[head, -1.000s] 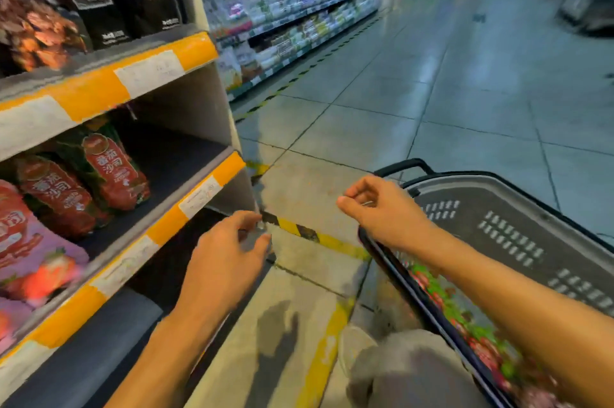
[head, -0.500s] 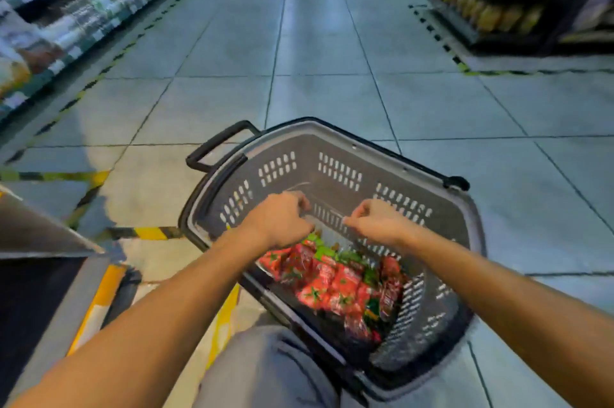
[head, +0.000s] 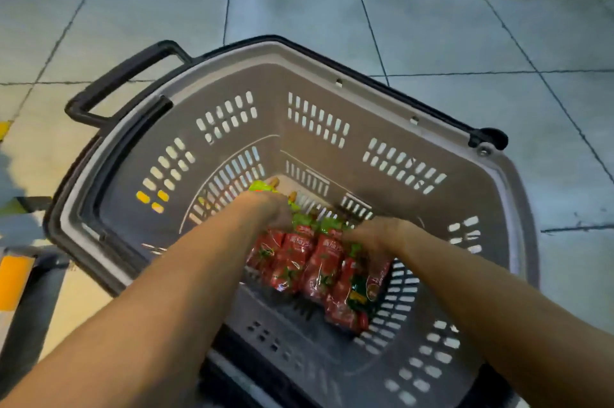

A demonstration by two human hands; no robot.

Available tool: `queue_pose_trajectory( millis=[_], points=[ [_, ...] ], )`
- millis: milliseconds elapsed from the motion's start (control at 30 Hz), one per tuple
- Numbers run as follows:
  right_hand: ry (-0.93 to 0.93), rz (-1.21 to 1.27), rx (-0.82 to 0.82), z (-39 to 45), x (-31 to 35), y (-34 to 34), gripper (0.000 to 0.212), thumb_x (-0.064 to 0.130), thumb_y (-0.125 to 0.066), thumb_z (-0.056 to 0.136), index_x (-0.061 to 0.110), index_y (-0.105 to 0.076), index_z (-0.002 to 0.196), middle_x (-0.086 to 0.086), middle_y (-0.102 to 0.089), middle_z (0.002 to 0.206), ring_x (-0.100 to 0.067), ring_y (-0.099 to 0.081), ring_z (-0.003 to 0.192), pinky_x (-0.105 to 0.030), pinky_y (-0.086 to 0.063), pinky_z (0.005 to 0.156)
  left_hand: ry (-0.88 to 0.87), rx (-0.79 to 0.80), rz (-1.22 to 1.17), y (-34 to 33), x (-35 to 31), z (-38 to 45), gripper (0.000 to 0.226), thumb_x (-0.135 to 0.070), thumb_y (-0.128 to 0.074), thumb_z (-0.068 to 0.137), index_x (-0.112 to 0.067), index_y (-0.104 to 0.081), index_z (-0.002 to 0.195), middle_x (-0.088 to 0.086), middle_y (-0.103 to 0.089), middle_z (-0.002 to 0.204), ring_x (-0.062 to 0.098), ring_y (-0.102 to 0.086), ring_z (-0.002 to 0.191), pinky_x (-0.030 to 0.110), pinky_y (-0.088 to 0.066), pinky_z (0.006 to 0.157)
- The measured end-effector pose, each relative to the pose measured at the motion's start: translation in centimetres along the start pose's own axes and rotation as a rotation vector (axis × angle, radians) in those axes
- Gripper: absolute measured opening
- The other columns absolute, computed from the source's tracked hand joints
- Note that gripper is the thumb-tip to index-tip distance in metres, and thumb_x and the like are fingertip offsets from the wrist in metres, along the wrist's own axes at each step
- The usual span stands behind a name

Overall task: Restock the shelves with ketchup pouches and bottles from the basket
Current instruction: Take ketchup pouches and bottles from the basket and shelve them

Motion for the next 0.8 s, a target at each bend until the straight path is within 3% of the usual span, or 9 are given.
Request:
queue_pose_trajectory(
  millis=[67, 167, 233, 333, 433, 600, 700, 800],
  points=[
    [0.01, -0.066, 0.021, 0.9, -0.6, -0.6, 0.065, 0.026, -0.076, 0.086, 0.028, -0.047, 0.144, -0.004, -0.054, 0.143, -0.029, -0.053, 0.129, -0.04, -0.045, 0.108, 0.026, 0.097, -0.058, -1.8, -0.9, 1.7, 0.042, -0.047, -0.065, 0.089, -0.012, -0.068, 0.113, 0.01, -0.069, 0.118, 0.028, -0.066, 0.093, 0.034, -0.054, 0.079],
    [0.034, -0.131, 0.018, 2.2, -1.4, -0.9, 0.053, 0.025, -0.076, 0.086, 0.025, -0.058, 0.136, -0.003, -0.057, 0.139, -0.028, -0.055, 0.127, -0.043, -0.047, 0.107, 0.102, 0.204, -0.21, -4.5, -0.9, 3.7, 0.063, -0.055, -0.067, 0.087, -0.012, -0.058, 0.134, 0.01, -0.062, 0.133, 0.03, -0.062, 0.115, 0.04, -0.052, 0.097],
    [0.056, -0.199, 0.015, 3.0, -1.7, -1.2, 0.054, 0.03, -0.078, 0.085, 0.027, -0.059, 0.136, -0.002, -0.056, 0.141, -0.027, -0.053, 0.13, -0.043, -0.045, 0.109, 0.145, 0.232, -0.377, -6.4, -1.1, 4.6, 0.066, -0.051, -0.07, 0.087, -0.01, -0.055, 0.137, 0.011, -0.058, 0.139, 0.031, -0.059, 0.122, 0.043, -0.049, 0.104],
    [0.089, -0.324, 0.025, 3.9, -1.9, -1.8, 0.057, 0.037, -0.078, 0.083, 0.035, -0.057, 0.136, 0.004, -0.052, 0.145, -0.028, -0.045, 0.137, -0.045, -0.037, 0.114, 0.146, 0.12, -0.422, -7.6, -1.6, 5.0, 0.063, -0.047, -0.075, 0.085, -0.007, -0.059, 0.132, 0.013, -0.058, 0.139, 0.031, -0.058, 0.122, 0.04, -0.05, 0.102],
    [0.105, -0.272, 0.041, 4.4, -1.9, -2.1, 0.045, 0.036, -0.076, 0.085, 0.033, -0.06, 0.128, 0.005, -0.057, 0.135, -0.025, -0.049, 0.13, -0.045, -0.035, 0.113, 0.162, 0.033, -0.486, -8.3, -1.1, 5.3, 0.069, -0.042, -0.082, 0.08, -0.004, -0.059, 0.132, 0.015, -0.059, 0.137, 0.031, -0.057, 0.123, 0.037, -0.047, 0.104],
    [0.147, -0.188, 0.084, 4.5, -1.5, -1.5, 0.039, 0.034, -0.076, 0.087, 0.03, -0.067, 0.124, 0.005, -0.065, 0.126, -0.021, -0.056, 0.12, -0.031, -0.038, 0.101, 0.183, 0.056, -0.539, -9.7, -0.6, 5.7, 0.074, -0.044, -0.086, 0.073, -0.003, -0.058, 0.128, 0.015, -0.06, 0.133, 0.032, -0.057, 0.122, 0.035, -0.047, 0.102],
    [0.13, -0.095, 0.13, 4.3, -1.6, -1.4, 0.033, 0.022, -0.073, 0.09, 0.023, -0.068, 0.124, 0.001, -0.064, 0.127, -0.024, -0.059, 0.119, -0.04, -0.047, 0.104, 0.181, 0.018, -0.507, -9.9, -0.6, 6.4, 0.063, -0.043, -0.085, 0.076, -0.003, -0.062, 0.12, 0.014, -0.064, 0.127, 0.03, -0.061, 0.116, 0.033, -0.048, 0.095],
    [0.101, -0.004, 0.106, 3.5, -1.9, -0.2, 0.035, 0.02, -0.071, 0.092, 0.022, -0.066, 0.126, 0.0, -0.06, 0.132, -0.024, -0.056, 0.122, -0.041, -0.047, 0.105, 0.19, -0.037, -0.527, -9.3, -0.4, 6.2, 0.059, -0.034, -0.084, 0.078, -0.003, -0.06, 0.122, 0.015, -0.063, 0.129, 0.031, -0.059, 0.119, 0.034, -0.047, 0.095]
  ],
)
Point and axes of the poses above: each hand's wrist, its own z-axis towards the middle knuckle, its own y-axis out of the back of the hand, x = y × z, the point moved 7 cm from there along z, towards the middle knuckle
